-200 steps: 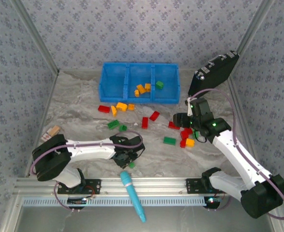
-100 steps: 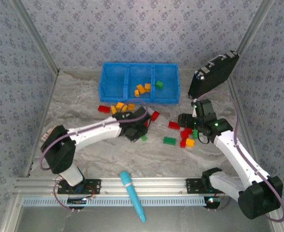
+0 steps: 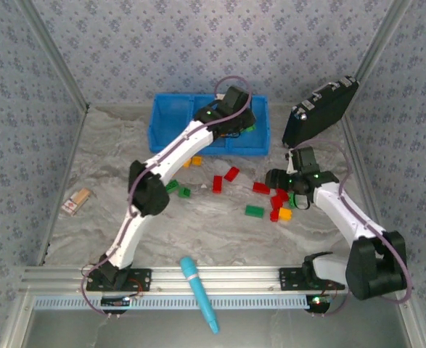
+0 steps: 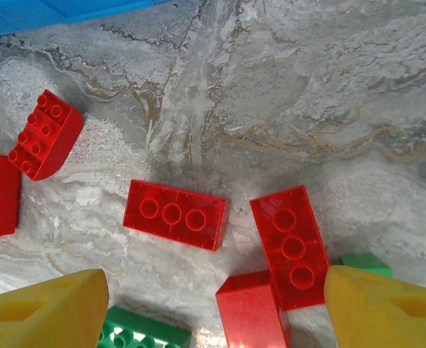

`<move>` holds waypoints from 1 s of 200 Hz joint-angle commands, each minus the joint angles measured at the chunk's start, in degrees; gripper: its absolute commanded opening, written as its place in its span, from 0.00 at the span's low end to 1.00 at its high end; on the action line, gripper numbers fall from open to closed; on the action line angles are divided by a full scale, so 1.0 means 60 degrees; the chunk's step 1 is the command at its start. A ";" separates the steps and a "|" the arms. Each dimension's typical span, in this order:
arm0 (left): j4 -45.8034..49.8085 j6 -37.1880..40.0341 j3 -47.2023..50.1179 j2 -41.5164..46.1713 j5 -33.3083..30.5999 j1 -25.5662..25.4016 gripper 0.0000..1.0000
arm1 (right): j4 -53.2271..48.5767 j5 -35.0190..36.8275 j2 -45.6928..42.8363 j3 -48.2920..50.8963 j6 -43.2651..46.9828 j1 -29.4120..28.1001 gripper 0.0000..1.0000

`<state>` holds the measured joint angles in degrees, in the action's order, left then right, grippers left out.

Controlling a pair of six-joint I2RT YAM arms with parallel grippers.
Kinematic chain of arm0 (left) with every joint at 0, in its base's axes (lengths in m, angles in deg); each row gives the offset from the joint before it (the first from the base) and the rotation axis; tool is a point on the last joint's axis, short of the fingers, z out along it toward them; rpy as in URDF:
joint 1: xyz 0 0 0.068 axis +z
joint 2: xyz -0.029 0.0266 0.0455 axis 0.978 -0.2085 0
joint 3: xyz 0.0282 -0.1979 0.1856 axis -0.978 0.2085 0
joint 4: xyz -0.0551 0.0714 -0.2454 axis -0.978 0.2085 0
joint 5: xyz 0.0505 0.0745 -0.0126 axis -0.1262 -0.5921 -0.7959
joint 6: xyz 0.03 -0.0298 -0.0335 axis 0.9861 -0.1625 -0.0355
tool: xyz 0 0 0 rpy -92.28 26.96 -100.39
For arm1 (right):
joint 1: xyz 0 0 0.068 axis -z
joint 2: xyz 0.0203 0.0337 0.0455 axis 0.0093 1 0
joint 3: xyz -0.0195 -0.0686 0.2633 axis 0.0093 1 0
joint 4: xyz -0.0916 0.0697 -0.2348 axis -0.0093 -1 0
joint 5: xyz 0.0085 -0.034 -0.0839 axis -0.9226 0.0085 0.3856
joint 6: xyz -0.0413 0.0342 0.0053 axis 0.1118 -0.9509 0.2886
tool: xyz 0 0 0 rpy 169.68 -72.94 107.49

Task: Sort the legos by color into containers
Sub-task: Place the lego in the container.

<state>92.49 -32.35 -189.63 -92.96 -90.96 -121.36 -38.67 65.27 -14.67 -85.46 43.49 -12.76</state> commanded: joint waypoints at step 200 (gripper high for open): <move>0.0780 0.2823 -0.2565 0.0719 0.2696 0.0824 0.59 | -0.0670 -0.0497 -0.1419 -0.0023 0.6269 -0.3815 0.75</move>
<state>93.45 -25.64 -201.17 -99.10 -77.43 -116.95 -40.63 65.38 -20.09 -90.59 63.25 -29.94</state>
